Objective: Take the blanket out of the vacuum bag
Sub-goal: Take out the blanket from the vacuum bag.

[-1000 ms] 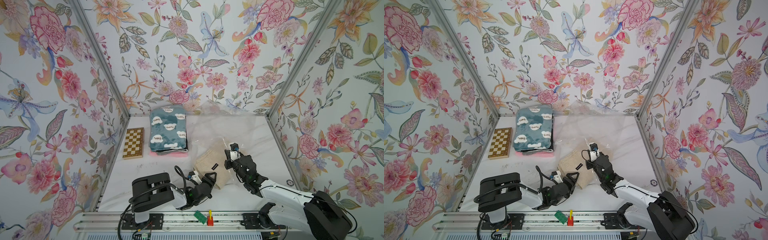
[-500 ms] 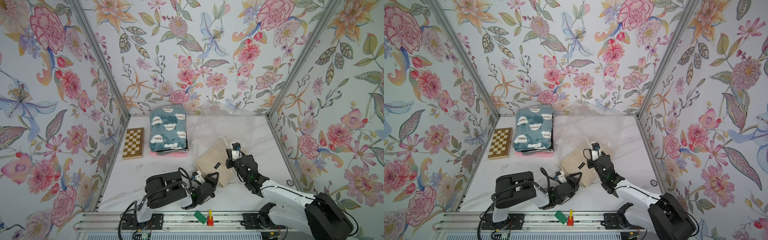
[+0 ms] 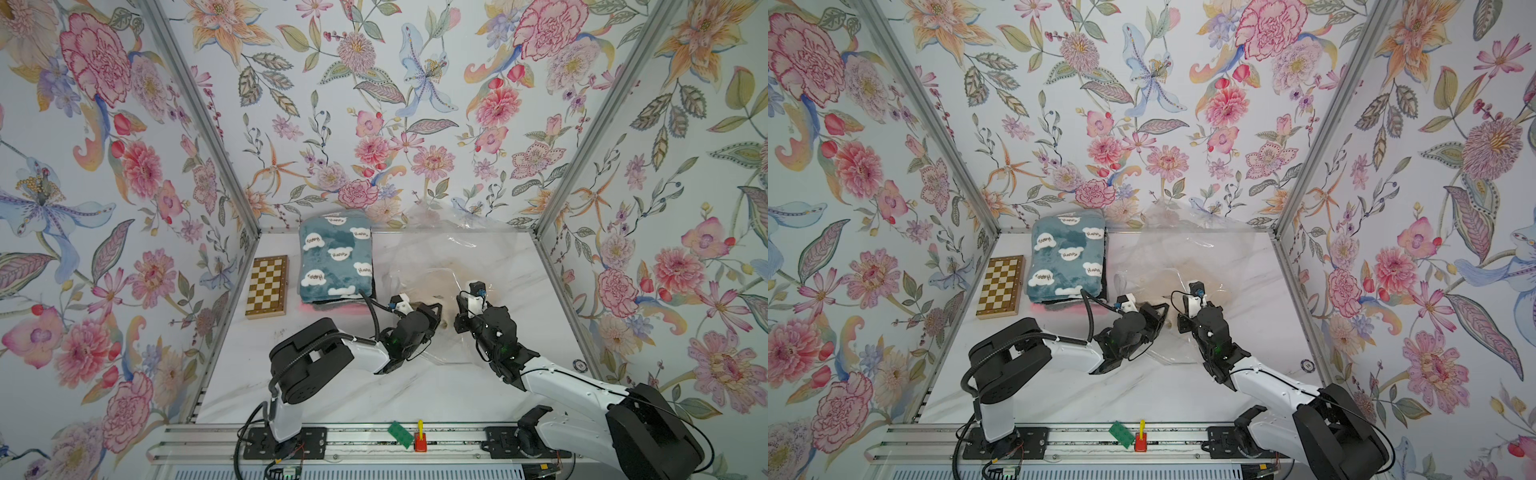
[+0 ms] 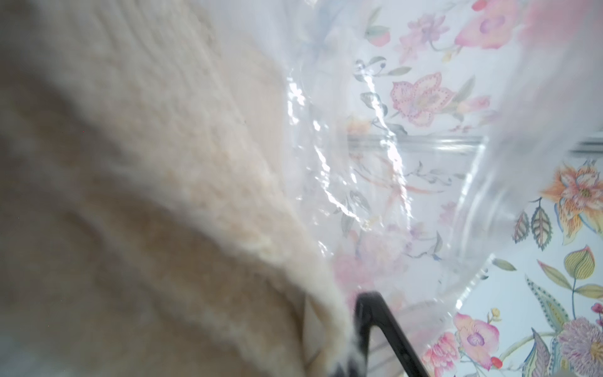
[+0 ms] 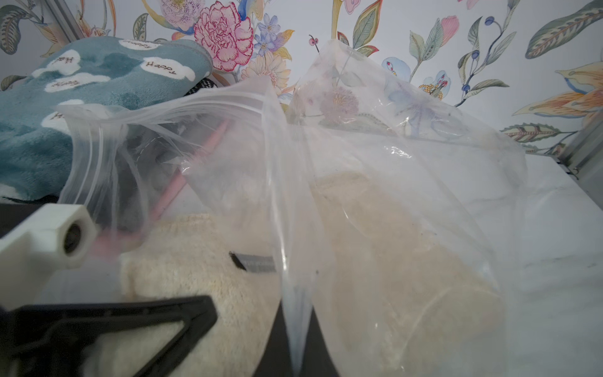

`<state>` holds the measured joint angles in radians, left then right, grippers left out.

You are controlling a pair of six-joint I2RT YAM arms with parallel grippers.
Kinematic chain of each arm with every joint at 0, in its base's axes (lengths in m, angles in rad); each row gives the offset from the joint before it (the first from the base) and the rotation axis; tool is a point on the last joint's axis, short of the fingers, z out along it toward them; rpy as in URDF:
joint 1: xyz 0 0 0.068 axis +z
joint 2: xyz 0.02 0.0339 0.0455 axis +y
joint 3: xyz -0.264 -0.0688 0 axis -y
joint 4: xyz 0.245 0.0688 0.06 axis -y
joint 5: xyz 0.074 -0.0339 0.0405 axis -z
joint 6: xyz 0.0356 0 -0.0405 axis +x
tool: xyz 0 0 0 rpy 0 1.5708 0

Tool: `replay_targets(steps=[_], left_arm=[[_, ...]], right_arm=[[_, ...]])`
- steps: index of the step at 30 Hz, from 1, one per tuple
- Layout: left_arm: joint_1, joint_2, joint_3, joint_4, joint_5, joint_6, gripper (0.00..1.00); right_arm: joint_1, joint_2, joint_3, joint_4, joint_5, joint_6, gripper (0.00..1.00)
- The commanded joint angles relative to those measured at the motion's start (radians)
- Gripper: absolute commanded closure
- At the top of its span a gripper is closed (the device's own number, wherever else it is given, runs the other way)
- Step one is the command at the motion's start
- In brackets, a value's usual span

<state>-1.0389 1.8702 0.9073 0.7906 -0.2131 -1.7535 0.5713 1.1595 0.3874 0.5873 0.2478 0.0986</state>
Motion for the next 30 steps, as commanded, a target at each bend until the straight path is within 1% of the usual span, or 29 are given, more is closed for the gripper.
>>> replay_targets(steps=[1, 3, 5, 8, 10, 13, 15, 20, 23, 25, 28, 30], left_arm=[[-0.056, -0.081, 0.030, -0.217, 0.085, 0.202, 1.00], [-0.080, -0.113, 0.047, -0.319, 0.104, 0.250, 1.00], [-0.120, -0.146, 0.075, -0.450, 0.091, 0.293, 1.00], [-0.174, -0.189, 0.071, -0.558, 0.060, 0.304, 1.00], [-0.204, -0.239, -0.004, -0.551, 0.034, 0.266, 1.00], [-0.236, -0.316, -0.149, -0.502, 0.016, 0.192, 1.00], [-0.258, -0.366, -0.219, -0.478, 0.011, 0.149, 1.00], [-0.274, -0.431, -0.325, -0.534, 0.022, 0.065, 1.00], [-0.281, -0.479, -0.428, -0.506, 0.027, -0.004, 1.00], [-0.285, -0.537, -0.467, -0.570, 0.009, -0.031, 1.00], [-0.279, -0.662, -0.494, -0.752, -0.051, -0.050, 1.00], [-0.267, -0.748, -0.534, -0.813, -0.052, -0.056, 1.00]], right_arm=[[-0.007, 0.011, 0.024, -0.029, 0.025, 0.026, 1.00], [-0.007, 0.019, 0.025, -0.027, 0.033, 0.026, 1.00], [-0.008, 0.033, 0.032, -0.036, 0.047, 0.027, 1.00], [-0.008, 0.048, 0.042, -0.046, 0.056, 0.027, 1.00], [-0.008, 0.056, 0.044, -0.047, 0.057, 0.029, 1.00], [-0.008, 0.057, 0.047, -0.052, 0.060, 0.029, 1.00], [-0.008, 0.060, 0.047, -0.052, 0.061, 0.028, 1.00], [-0.008, 0.063, 0.050, -0.055, 0.057, 0.028, 1.00], [-0.010, 0.059, 0.048, -0.056, 0.059, 0.027, 1.00], [-0.010, 0.058, 0.048, -0.056, 0.059, 0.027, 1.00], [-0.010, 0.057, 0.048, -0.057, 0.059, 0.027, 1.00], [-0.010, 0.057, 0.048, -0.058, 0.061, 0.028, 1.00]])
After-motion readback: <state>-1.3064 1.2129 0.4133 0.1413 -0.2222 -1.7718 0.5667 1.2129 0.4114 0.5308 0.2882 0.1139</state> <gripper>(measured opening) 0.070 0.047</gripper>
